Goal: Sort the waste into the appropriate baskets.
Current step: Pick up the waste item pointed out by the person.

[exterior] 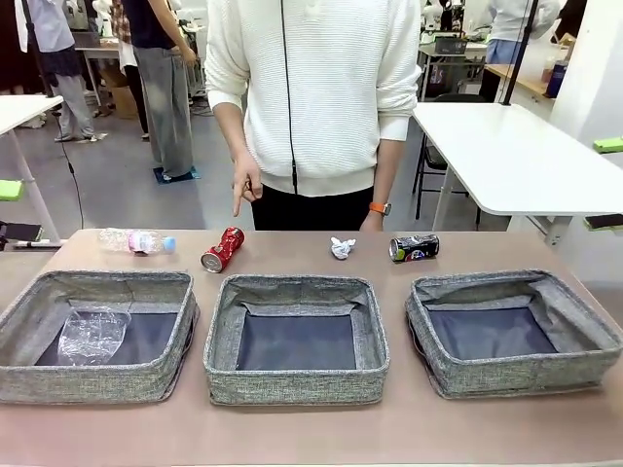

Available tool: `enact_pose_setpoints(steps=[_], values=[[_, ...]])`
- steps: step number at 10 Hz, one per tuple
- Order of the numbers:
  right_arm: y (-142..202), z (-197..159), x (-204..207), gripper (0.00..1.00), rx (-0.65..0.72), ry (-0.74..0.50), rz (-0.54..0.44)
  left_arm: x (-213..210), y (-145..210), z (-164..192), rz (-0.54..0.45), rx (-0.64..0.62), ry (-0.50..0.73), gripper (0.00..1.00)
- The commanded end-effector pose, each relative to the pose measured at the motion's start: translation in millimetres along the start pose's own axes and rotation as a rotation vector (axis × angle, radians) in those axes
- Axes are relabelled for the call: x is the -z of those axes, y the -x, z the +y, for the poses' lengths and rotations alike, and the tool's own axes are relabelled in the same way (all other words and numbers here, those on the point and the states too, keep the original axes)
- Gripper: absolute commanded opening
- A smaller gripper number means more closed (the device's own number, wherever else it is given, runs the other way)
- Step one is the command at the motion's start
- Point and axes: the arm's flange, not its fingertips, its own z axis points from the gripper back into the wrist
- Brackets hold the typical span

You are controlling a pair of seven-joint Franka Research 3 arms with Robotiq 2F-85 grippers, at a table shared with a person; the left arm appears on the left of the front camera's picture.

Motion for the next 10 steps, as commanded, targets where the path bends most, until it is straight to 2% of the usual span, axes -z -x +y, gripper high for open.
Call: enact_pose_setpoints(steps=[1, 3, 4, 5, 6, 7, 8, 9, 10], values=[[-2, 3, 0, 1.0, -0.026, -0.017, -0.008, 18, -6, -6, 0.114, 0.131, -0.154, 1.0], [-2, 3, 0, 1.0, -0.026, -0.017, -0.008, 85, -38, -8, 0.326, 0.382, -0.721, 1.0], [-2, 3, 0, 1.0, -0.026, -0.017, -0.008, 125, -52, -1, 0.425, 0.462, -0.916, 1.0], [-2, 3, 0, 1.0, -0.026, -0.017, -0.008, 161, -56, 9, 0.523, 0.514, -1.03, 1.0], [-2, 3, 0, 1.0, -0.026, -0.017, -0.008, 180, -58, 12, 0.422, 0.558, -0.968, 1.0], [-2, 3, 0, 1.0, -0.026, -0.017, -0.008, 135, -43, -17, 0.322, 0.4, -0.559, 1.0], [-2, 3, 0, 1.0, -0.026, -0.017, -0.008, 135, -43, -17, 0.322, 0.4, -0.559, 1.0], [-2, 3, 0, 1.0, -0.026, -0.017, -0.008, 183, -46, -10, 0.382, 0.502, -0.69, 1.0], [-2, 3, 0, 1.0, -0.026, -0.017, -0.008, 180, -49, 7, 0.296, 0.356, -1.087, 1.0]])
